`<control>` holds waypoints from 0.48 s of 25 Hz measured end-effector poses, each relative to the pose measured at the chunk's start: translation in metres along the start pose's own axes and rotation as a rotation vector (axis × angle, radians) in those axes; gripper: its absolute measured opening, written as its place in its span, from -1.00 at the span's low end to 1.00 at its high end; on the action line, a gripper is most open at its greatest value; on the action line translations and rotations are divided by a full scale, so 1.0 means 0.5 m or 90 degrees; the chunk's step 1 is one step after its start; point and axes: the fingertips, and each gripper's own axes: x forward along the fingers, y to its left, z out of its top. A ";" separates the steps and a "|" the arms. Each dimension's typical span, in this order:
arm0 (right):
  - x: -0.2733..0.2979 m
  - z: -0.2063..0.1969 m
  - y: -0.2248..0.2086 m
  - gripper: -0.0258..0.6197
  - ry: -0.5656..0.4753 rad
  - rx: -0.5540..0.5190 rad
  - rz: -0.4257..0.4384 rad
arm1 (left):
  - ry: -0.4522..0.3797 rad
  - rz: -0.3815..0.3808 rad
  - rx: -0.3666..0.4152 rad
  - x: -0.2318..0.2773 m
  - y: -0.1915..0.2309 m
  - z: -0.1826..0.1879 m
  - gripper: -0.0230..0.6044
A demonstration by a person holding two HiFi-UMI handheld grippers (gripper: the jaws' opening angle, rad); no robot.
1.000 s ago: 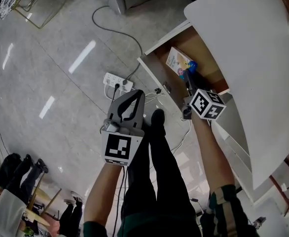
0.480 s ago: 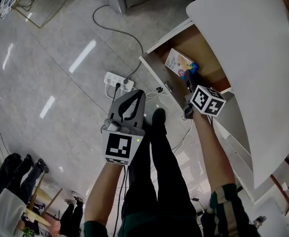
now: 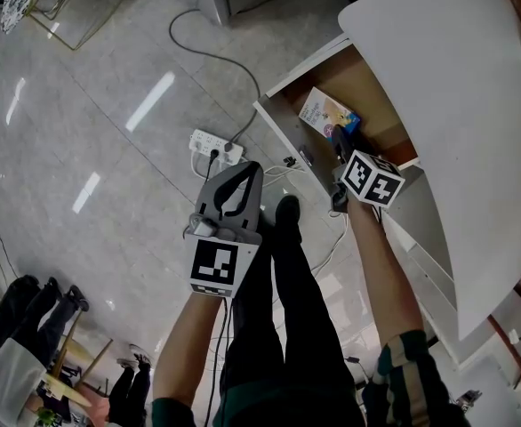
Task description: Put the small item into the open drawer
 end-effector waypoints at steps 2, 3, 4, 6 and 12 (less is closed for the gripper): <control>-0.001 0.004 -0.001 -0.31 -0.006 -0.005 -0.008 | 0.000 0.002 -0.001 -0.002 0.002 -0.001 -0.88; -0.003 0.006 -0.002 -0.29 -0.009 -0.007 -0.012 | 0.000 0.002 -0.001 -0.002 0.003 -0.001 -0.88; -0.005 0.008 -0.002 -0.28 -0.012 -0.009 -0.016 | 0.001 0.003 -0.001 -0.003 0.003 -0.002 -0.88; -0.010 0.012 -0.004 -0.27 -0.019 -0.011 -0.022 | 0.001 0.003 -0.003 -0.005 0.004 -0.003 -0.88; -0.023 0.019 0.008 -0.27 -0.036 0.000 -0.009 | 0.002 0.001 -0.001 -0.009 -0.004 -0.006 -0.88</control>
